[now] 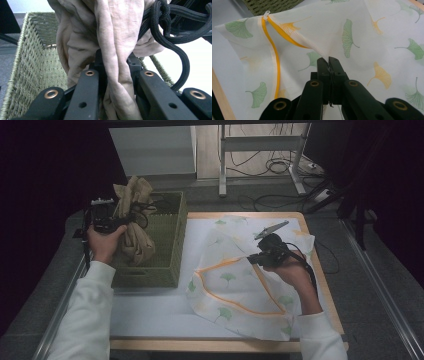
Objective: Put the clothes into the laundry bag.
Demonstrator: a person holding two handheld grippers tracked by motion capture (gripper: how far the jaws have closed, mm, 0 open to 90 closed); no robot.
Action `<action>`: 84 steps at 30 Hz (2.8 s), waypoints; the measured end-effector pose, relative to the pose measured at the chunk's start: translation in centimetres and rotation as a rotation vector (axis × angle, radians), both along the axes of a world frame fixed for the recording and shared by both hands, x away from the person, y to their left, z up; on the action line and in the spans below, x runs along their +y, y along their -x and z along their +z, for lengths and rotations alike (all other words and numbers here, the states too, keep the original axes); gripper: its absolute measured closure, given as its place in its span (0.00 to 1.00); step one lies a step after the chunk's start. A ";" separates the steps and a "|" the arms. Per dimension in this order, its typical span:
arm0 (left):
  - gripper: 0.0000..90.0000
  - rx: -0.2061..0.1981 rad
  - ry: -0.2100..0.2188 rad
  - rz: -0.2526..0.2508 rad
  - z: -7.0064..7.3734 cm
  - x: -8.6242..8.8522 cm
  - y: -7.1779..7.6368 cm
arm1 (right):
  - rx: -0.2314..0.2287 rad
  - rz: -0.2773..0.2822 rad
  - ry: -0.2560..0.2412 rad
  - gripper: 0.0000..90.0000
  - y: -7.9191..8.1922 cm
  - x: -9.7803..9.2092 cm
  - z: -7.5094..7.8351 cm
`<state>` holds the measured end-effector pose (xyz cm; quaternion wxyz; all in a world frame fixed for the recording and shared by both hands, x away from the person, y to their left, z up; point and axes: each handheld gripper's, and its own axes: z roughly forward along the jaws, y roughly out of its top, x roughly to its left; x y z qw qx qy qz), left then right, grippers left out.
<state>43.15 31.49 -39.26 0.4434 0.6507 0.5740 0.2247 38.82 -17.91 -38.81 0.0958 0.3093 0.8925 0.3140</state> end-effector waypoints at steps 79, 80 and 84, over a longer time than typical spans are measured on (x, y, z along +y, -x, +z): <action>0.86 -0.332 0.128 -0.222 7.4 -3.0 8.8 | -0.003 -0.005 0.008 0.97 0.1 0.0 0.0; 0.86 -0.332 0.129 -0.226 7.5 -3.1 8.9 | -0.003 -0.005 0.009 0.97 0.1 0.0 0.0; 0.86 -0.338 0.137 -0.251 7.6 -3.6 9.3 | -0.003 -0.006 0.010 0.97 0.1 0.1 0.0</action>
